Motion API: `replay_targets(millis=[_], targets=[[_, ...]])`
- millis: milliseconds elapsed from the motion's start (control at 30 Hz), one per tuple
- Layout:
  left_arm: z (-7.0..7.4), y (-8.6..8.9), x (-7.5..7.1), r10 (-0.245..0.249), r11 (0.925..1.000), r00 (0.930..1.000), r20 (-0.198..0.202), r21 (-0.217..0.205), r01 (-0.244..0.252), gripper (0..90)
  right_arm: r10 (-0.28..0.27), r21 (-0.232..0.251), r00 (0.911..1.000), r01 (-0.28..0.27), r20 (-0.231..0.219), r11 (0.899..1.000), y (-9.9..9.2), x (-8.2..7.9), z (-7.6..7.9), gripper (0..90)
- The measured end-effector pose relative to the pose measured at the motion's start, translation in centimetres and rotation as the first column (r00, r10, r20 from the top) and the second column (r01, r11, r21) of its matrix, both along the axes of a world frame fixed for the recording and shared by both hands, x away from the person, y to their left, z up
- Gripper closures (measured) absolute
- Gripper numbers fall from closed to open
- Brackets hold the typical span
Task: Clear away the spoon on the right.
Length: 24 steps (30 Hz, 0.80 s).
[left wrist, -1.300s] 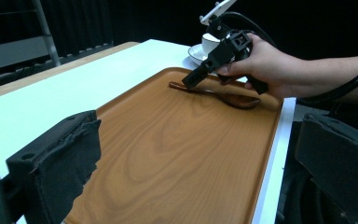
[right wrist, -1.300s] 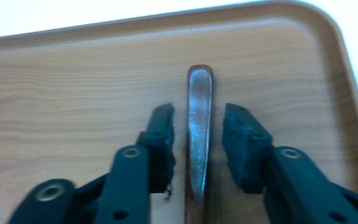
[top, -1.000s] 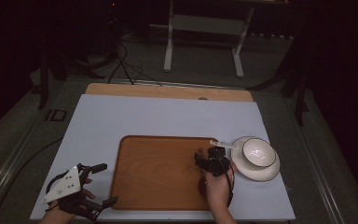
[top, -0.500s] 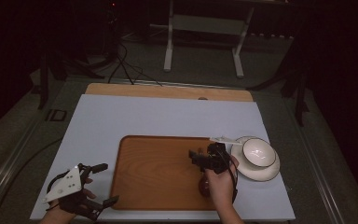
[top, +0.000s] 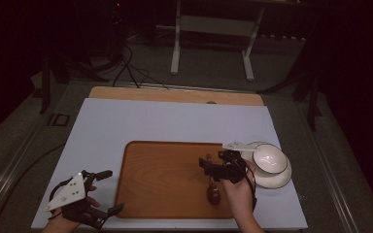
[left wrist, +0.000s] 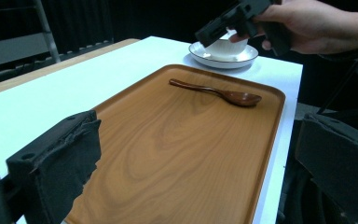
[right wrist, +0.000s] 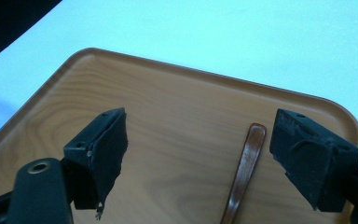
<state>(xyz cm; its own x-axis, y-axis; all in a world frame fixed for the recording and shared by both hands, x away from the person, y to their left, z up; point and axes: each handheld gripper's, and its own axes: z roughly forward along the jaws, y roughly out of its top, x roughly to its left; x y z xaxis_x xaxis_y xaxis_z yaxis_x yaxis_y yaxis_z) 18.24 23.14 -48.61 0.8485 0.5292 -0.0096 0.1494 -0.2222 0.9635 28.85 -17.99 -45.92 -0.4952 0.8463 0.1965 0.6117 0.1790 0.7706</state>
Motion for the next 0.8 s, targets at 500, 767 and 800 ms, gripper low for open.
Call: replay_targets(millis=[500, 767, 800], targets=[[0.0, -0.1, 0.0, -0.003, 1.0000, 1.0000, -0.001, 0.004, 0.003, 1.1, 0.127, 0.009, 0.9901, -0.128, 0.060, 0.992, -3.1, -2.8, 0.8, 18.4], [0.0, -0.3, 0.0, -0.005, 1.0000, 1.0000, -0.002, 0.006, 0.005, 1.1, 0.178, -0.008, 0.9827, -0.178, 0.052, 0.984, -4.7, -3.6, -0.6, 18.4], [0.0, -0.3, 0.0, -0.004, 1.0000, 1.0000, -0.002, 0.006, 0.004, 1.1, 0.184, -0.007, 0.9814, -0.184, 0.054, 0.983, -4.9, -3.7, -0.7, 18.4]])
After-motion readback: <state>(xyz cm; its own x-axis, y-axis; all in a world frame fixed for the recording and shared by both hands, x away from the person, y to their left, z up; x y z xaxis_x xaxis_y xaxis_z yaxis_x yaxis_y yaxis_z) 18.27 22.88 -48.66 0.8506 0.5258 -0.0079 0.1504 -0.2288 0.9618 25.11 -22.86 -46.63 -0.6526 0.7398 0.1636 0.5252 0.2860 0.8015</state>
